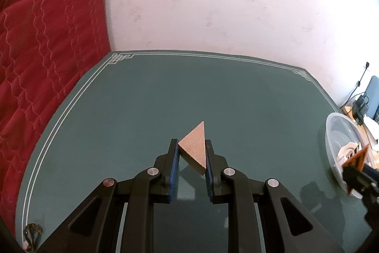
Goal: Organize rigid objects
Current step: 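Carry the orange block into the basin and open the right gripper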
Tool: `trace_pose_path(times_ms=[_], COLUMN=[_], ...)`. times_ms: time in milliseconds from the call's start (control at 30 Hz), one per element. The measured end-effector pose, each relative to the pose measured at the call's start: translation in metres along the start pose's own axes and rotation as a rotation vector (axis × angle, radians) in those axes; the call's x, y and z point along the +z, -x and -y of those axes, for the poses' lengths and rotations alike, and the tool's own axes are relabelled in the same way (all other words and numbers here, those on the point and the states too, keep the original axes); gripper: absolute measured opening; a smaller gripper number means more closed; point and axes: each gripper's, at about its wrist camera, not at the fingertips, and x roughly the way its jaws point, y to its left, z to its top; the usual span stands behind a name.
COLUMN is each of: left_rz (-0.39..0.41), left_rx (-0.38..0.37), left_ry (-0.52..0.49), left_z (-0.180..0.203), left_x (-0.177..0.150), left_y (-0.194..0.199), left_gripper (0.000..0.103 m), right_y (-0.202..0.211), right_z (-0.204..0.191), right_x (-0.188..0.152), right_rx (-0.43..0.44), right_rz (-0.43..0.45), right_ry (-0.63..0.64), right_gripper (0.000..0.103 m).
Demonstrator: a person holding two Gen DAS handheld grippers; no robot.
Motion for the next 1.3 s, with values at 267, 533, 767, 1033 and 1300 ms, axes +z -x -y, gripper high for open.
trace_pose_path(times_ms=[267, 533, 767, 1033, 1300], left_rz=[0.001, 0.002, -0.003, -0.005, -0.008], left_rx=[-0.015, -0.024, -0.025, -0.027, -0.024], left_ry=[-0.027, -0.048, -0.059, -0.076, -0.074], left_z=[0.009, 0.016, 0.019, 0.026, 0.027], left_x=[-0.002, -0.005, -0.005, -0.009, -0.008], left_y=[0.003, 0.005, 0.004, 0.005, 0.004], left_gripper=[0.020, 0.020, 0.020, 0.020, 0.020], right_y=[0.027, 0.050, 0.060, 0.055, 0.019], right_z=[0.039, 0.077, 0.101, 0.097, 0.097], right_x=[-0.008, -0.013, -0.026, -0.034, -0.031], right_rx=[-0.072, -0.159, -0.196, -0.159, -0.121], right_rz=[0.040, 0.068, 0.061, 0.032, -0.029], right_ry=[-0.099, -0.191, -0.245, -0.236, -0.218], right_gripper=[0.032, 0.032, 0.032, 0.032, 0.032])
